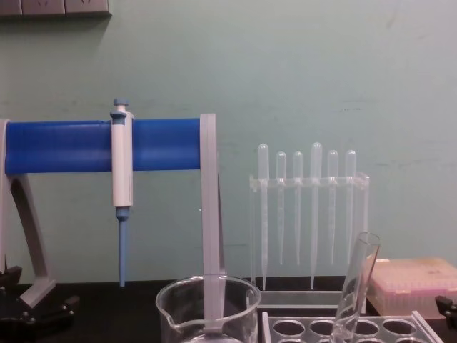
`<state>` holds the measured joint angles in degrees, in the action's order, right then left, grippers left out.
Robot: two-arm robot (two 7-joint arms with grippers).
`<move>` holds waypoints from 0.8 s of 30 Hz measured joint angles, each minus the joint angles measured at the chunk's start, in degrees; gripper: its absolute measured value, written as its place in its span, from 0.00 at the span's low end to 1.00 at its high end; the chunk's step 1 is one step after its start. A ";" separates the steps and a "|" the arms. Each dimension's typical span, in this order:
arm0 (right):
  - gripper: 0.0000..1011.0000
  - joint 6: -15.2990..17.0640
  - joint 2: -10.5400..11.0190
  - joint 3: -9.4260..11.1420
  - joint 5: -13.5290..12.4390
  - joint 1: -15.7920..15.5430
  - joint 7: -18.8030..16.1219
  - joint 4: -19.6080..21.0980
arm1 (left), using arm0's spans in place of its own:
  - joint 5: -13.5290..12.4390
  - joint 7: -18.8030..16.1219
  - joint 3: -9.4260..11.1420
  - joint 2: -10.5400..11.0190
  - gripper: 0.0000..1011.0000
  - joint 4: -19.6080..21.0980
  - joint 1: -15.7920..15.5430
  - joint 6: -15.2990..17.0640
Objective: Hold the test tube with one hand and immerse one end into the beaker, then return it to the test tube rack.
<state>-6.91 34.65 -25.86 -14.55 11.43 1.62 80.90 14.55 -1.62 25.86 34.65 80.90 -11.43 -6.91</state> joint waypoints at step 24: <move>0.99 0.00 0.00 0.00 0.00 0.00 0.00 0.00 | 0.00 0.00 0.00 0.00 0.99 0.00 0.00 0.00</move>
<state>-6.90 34.65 -25.86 -14.55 11.43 1.62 80.90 14.55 -1.62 25.86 34.65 80.90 -11.43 -6.91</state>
